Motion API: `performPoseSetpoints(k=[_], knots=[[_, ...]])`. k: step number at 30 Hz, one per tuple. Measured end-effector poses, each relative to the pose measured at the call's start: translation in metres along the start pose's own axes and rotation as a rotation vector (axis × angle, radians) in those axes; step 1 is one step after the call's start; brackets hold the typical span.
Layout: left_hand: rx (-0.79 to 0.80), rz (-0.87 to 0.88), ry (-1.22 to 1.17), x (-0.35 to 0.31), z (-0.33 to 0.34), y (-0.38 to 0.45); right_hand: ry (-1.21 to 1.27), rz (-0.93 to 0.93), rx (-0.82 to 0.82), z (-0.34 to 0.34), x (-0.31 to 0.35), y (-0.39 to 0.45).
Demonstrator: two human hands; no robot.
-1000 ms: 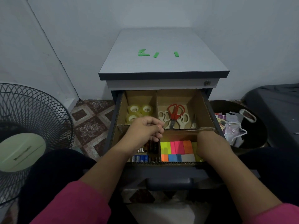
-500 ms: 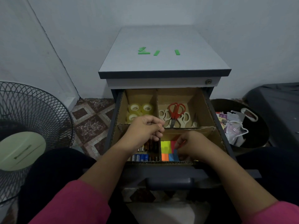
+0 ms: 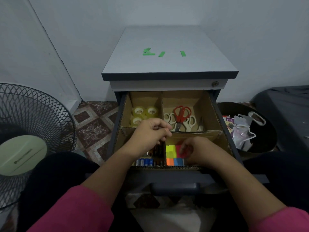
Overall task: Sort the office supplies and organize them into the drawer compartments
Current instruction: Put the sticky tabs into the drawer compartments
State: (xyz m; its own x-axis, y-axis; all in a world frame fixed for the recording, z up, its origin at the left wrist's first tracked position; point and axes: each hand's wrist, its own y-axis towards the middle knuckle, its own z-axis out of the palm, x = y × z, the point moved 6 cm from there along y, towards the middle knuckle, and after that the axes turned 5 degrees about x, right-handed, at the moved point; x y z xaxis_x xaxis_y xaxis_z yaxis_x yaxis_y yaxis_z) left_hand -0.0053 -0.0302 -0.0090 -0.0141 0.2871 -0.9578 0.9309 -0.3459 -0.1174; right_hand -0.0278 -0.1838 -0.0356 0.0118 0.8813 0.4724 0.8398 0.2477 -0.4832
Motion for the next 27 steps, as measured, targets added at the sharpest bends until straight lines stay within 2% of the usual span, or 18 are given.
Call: performPoseSetpoints(k=[3, 5, 7, 9, 14, 18, 27], knots=[[0.158, 0.119, 0.289, -0.011, 0.02, -0.008, -0.04, -0.026, 0.004, 0.002, 0.001, 0.002], [0.246, 0.203, 0.646, -0.015, 0.033, -0.012, -0.073, -0.032, -0.003, 0.002, 0.002, 0.003], [0.282, 0.252, 0.892, -0.018, 0.042, -0.015, -0.091, -0.034, 0.001, 0.003, 0.001, 0.005], [0.291, 0.294, 1.002, -0.02, 0.047, -0.016, -0.101, -0.031, 0.01, 0.004, 0.001, 0.007], [0.329, 0.295, 1.09, -0.015, 0.052, -0.014, -0.128, -0.016, 0.006, 0.005, 0.0, 0.008], [0.323, 0.279, 1.08, -0.015, 0.051, -0.014, -0.13, 0.018, -0.032, -0.002, -0.005, 0.003], [0.339, 0.288, 1.061, -0.014, 0.052, -0.014, -0.153, 0.066, 0.003, -0.003, -0.01, 0.003]])
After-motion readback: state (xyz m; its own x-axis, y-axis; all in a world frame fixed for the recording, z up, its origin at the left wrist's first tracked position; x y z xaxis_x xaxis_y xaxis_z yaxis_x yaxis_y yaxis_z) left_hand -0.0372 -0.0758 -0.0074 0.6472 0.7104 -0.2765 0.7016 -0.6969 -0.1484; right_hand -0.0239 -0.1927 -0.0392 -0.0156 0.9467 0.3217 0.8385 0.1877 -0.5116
